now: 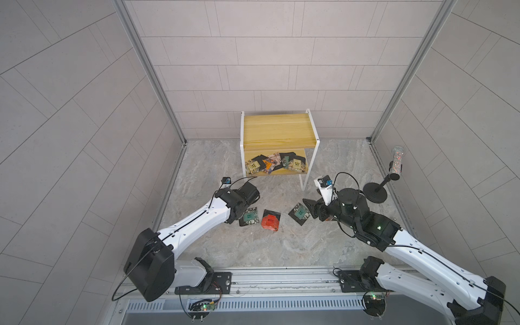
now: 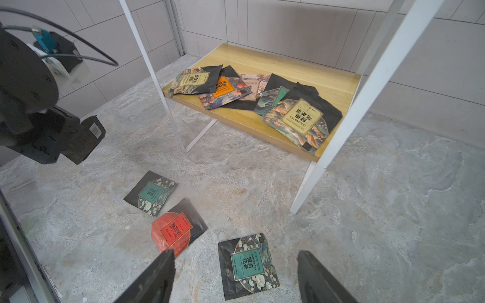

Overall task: Remove the tea bags from the shelf
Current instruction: Place the tea bag at the center of the board.

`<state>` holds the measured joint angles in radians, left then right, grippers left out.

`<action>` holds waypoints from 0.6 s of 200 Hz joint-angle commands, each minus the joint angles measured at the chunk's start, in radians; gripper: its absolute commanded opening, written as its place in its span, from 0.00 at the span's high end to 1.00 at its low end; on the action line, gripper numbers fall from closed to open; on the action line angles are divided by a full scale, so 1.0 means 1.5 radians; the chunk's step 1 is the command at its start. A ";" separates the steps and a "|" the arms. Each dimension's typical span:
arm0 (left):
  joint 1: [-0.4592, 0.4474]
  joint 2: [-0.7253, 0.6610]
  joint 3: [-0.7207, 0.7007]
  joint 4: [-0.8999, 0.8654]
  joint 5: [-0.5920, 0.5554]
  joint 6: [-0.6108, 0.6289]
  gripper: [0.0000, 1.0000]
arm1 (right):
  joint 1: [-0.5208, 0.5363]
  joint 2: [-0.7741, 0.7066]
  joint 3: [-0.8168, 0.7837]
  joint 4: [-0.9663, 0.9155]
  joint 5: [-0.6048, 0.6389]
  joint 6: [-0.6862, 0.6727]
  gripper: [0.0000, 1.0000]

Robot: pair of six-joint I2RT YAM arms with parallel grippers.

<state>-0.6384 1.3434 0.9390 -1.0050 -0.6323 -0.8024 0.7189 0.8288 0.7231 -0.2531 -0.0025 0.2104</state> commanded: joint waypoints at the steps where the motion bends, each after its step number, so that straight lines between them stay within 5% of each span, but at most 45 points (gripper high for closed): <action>1: 0.015 0.025 -0.017 0.033 0.025 -0.034 1.00 | -0.004 -0.012 -0.006 -0.002 0.018 0.009 0.23; 120: 0.035 0.162 -0.040 0.107 0.075 -0.012 1.00 | -0.006 -0.033 -0.014 -0.014 0.040 0.018 0.23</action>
<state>-0.5911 1.5658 0.8978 -0.8612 -0.5293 -0.8303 0.7128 0.7944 0.7193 -0.2588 0.0353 0.2226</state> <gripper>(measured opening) 0.054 0.767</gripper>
